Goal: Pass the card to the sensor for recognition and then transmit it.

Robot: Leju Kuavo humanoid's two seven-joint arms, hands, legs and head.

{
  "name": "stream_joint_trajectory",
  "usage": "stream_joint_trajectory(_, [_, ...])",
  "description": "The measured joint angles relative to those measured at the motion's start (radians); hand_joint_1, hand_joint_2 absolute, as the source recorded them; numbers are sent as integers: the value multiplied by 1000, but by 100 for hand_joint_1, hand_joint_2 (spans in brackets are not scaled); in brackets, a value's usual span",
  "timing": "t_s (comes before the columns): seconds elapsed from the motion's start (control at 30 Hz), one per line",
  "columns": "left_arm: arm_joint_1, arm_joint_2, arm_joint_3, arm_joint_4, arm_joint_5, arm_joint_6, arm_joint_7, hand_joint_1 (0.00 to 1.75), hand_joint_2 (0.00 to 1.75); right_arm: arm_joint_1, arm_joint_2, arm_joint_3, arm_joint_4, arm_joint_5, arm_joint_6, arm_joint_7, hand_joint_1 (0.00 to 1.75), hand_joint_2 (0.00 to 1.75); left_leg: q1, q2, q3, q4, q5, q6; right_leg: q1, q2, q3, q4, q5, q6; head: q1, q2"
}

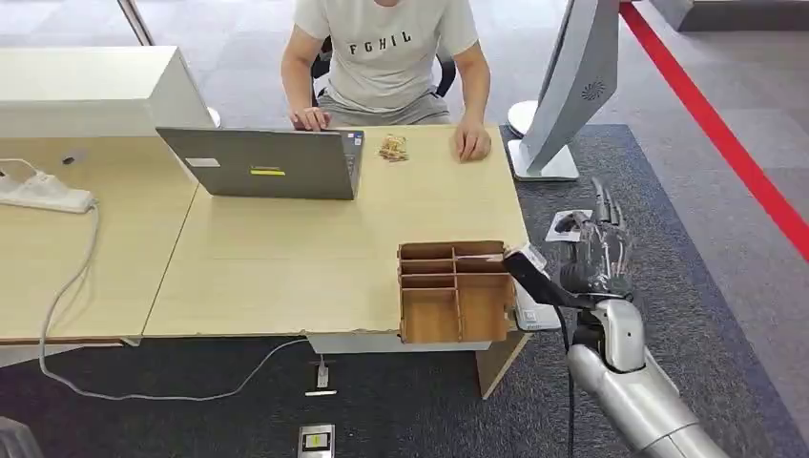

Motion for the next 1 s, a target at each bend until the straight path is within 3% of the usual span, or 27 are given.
stream_joint_trajectory(0.27, [10,0,0,9,-34,0,0,0,175,-34,16,54,180,-15,-15,12,175,175,0,0,0,0,0,0,0,0,0,0,0,0,0,0])
stream_joint_trajectory(0.43, [24,0,-9,13,-85,0,40,0,175,-40,16,54,260,-6,-18,-7,175,175,0,0,0,0,0,0,0,0,0,-1,0,0,0,0])
stream_joint_trajectory(0.77, [31,0,-18,25,-91,0,53,0,175,-45,17,53,338,2,-19,-11,175,175,0,0,0,0,0,0,0,0,0,0,0,0,0,0])
stream_joint_trajectory(1.0, [31,0,-21,32,-108,0,114,0,175,-51,17,59,375,-32,-18,-18,175,175,0,0,0,0,0,0,0,0,0,0,0,0,0,0])
